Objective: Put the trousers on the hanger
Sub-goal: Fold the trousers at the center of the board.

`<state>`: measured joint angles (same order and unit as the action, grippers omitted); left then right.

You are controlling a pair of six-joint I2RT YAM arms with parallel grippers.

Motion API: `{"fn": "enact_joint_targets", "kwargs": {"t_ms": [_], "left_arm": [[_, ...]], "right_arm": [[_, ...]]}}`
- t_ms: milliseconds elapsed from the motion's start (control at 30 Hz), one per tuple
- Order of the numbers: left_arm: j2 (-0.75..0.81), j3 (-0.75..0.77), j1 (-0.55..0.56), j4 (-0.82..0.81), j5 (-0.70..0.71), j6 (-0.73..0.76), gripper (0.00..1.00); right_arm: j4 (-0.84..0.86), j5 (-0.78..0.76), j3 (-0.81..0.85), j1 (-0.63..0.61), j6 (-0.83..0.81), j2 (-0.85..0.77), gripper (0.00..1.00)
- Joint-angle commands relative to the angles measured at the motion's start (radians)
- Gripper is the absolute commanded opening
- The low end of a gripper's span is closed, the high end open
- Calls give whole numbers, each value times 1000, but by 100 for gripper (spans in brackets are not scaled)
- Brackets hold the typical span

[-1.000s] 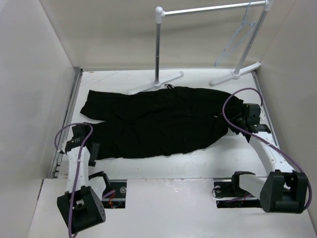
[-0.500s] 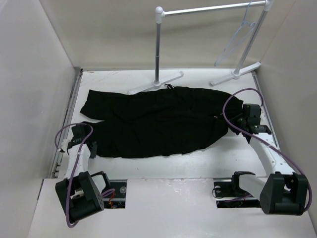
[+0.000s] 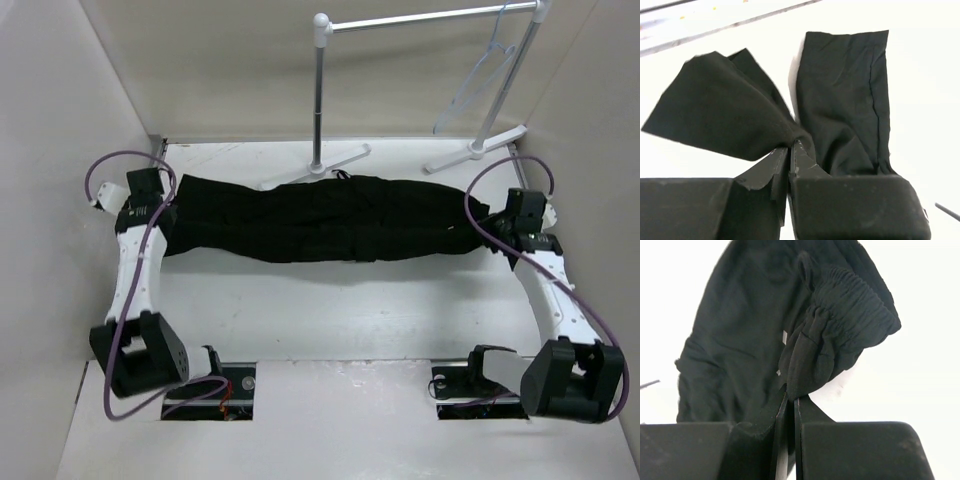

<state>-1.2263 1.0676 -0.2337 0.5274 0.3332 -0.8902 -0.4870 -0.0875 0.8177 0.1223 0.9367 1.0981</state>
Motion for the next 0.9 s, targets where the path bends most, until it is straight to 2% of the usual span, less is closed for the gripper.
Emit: {"fn": "enact_joint_targets", "kwargs": {"t_ms": [0,133,333,467,600,667,733,800,867], "left_arm": [[-122,98,17,-23,58,65,2],[-315,280,35,-58,55,102,2],[-651,636,56,-26,53,152,3],[-881,874,72,23,58,214,9],[-1024,1058,81,23,43,286,37],[-1007,1066,81,3,41,292,46],[-951,1027,81,6,21,292,56],[-850,889,84,-7,-9,287,62],[-724,696,84,-30,-29,261,64]], "right_arm": [[51,-75,145,27,-22,75,7],[67,-93,314,35,-36,241,7],[48,-90,619,29,-44,555,8],[10,-86,813,27,-29,752,12],[-24,-87,952,20,-12,884,46],[-10,-86,974,7,-13,891,58],[-7,-67,950,0,-16,855,65],[23,-69,855,-6,-29,771,69],[95,-60,699,-9,-26,659,68]]}}
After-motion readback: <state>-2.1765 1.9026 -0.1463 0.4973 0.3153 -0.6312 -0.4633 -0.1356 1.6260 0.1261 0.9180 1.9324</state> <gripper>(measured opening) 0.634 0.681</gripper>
